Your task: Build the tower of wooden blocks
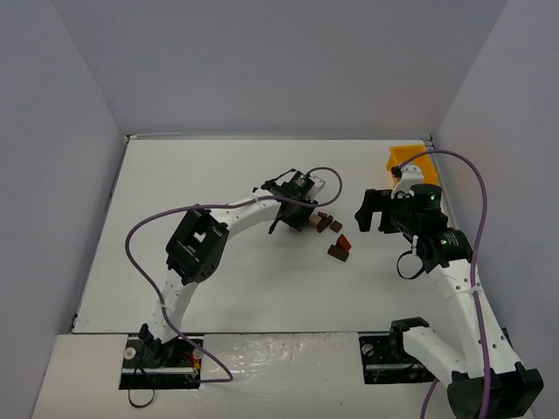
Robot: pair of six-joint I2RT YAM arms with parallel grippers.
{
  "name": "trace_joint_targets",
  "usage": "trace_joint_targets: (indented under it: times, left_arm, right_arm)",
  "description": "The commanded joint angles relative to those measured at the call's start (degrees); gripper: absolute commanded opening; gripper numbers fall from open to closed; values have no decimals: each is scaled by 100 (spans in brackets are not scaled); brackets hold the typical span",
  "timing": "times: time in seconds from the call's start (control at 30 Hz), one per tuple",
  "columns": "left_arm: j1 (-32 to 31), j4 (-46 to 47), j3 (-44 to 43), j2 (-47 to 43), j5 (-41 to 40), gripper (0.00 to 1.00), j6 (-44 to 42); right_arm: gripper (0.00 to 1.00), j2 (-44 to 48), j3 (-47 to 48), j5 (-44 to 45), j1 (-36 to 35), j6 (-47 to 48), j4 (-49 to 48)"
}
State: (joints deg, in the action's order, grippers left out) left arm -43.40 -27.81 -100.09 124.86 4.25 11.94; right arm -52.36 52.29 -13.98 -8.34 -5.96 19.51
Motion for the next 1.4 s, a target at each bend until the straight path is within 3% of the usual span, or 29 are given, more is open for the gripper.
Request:
trace_joint_targets:
  times: [0.0,0.23,0.47,0.7,1.03,1.37]
  left_arm:
    - [-15,13,-322,-221,-29,32,-110]
    - [5,-157,-272,-446,-124,1,-218]
    - [482,-251,545,-1675,5,0,-936]
    - [1605,-430,1314,-2653,597,0,-2264]
    - [2610,-751,1110,-2278,1253,0,-3624]
    - [2714,-1007,781,-1800,1253,0,-3946]
  right_arm:
    - [100,-25,255,14,-32,16,-281]
    - [100,-22,264,35,-36,31,-274]
    - [100,-27,308,-3,-36,29,-281]
    - [100,-25,308,-58,-42,100,-275]
    - [100,-36,321,-123,-63,147,-281]
    - [100,-46,317,-131,-54,165,-281]
